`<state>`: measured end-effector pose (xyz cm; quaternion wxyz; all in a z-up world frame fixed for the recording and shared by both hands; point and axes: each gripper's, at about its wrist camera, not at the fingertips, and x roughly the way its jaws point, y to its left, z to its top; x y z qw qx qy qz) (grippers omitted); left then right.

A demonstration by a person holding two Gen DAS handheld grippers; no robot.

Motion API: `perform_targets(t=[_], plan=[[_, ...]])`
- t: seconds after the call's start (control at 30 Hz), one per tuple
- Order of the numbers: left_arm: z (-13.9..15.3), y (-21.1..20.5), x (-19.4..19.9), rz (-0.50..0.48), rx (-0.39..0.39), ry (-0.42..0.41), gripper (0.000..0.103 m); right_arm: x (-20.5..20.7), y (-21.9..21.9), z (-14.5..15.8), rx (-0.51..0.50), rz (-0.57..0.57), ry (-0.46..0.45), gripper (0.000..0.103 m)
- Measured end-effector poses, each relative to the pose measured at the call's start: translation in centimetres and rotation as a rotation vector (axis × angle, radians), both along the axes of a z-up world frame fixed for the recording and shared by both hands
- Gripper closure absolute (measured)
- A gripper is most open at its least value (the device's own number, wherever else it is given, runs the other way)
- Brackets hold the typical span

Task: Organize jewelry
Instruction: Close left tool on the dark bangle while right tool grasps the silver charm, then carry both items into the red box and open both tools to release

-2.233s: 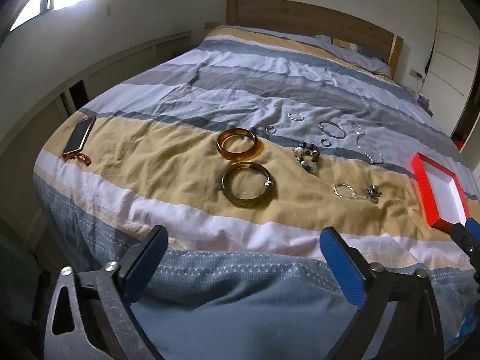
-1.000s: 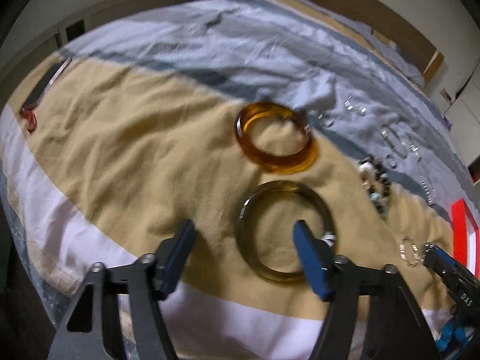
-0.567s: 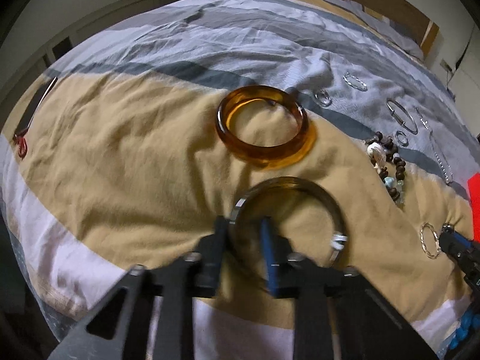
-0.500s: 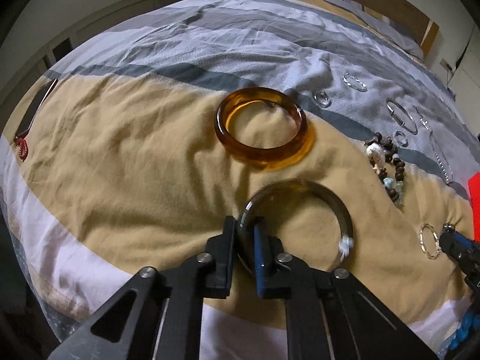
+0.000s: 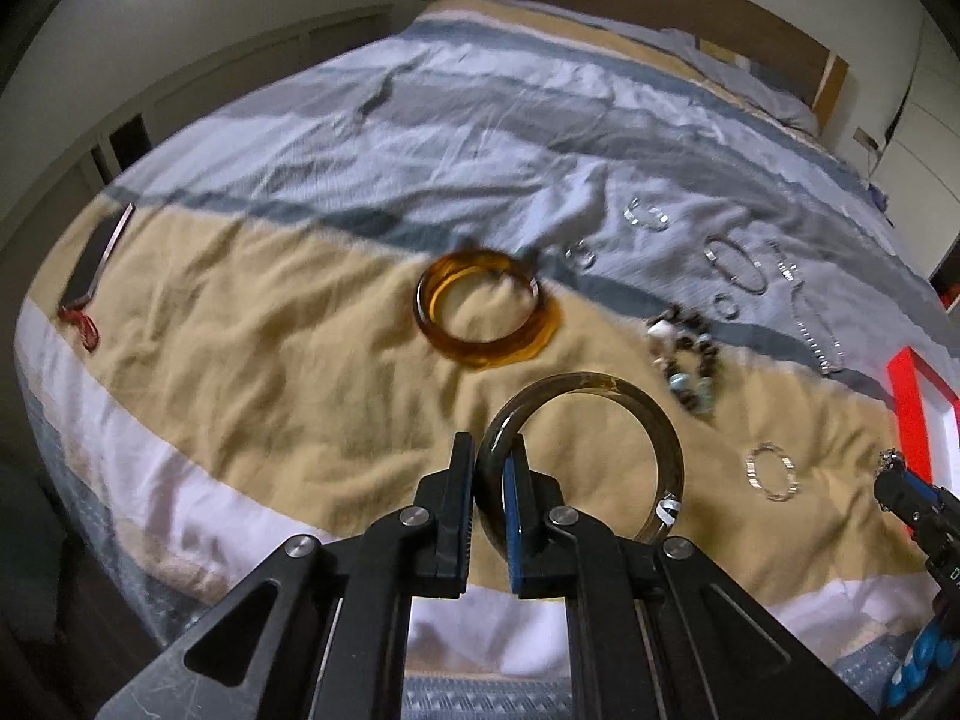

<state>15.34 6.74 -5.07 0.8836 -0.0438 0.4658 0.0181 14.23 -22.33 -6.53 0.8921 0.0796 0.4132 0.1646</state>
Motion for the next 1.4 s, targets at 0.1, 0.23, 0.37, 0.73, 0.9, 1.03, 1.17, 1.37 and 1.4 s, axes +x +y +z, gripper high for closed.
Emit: perform_targets(t=[0.1,0.23,0.37,0.73,0.9,1.03,1.17,1.37,1.4], plan=[[1.6,-0.9,-0.6,-0.02,0.019,-0.024,0.094,-1.1,-0.7,1.1,0.015,-0.015,-0.022,0.079],[3.5,-3.1,-1.2,-0.07,0.026,-0.05,0.094,-2.6,-2.5,2.2,0.032,-0.051,-0.05,0.079],[5.0,-7.6,-1.2,-0.171,-0.002,-0.064,0.094,-4.2,-6.3,3.2,0.026,-0.124,-0.075,0.079],[5.4,-27.9,0.3,-0.574,-0.123,-0.048,0.094,-7.3,-20.4,2.6,-0.104,-0.403,-0.042,0.079],[2.6,-37.1,1.2,-0.703,-0.135,0.014,0.094,-7.3,-24.3,0.9,-0.144,-0.466,0.012,0.079],[-0.2,-40.4,2.0,-0.711,-0.123,0.073,0.094,-6.9,-25.4,-0.8,-0.16,-0.477,0.061,0.078],[-3.4,-41.7,2.8,-0.69,-0.052,0.132,0.094,-6.3,-25.5,-2.3,-0.177,-0.47,0.107,0.078],[-4.2,-42.1,2.2,-0.691,0.01,0.14,0.092,-6.3,-25.0,-3.3,-0.236,-0.46,0.153,0.078],[-4.3,-42.1,2.1,-0.685,0.016,0.137,0.092,-6.3,-24.9,-3.3,-0.244,-0.462,0.161,0.078]])
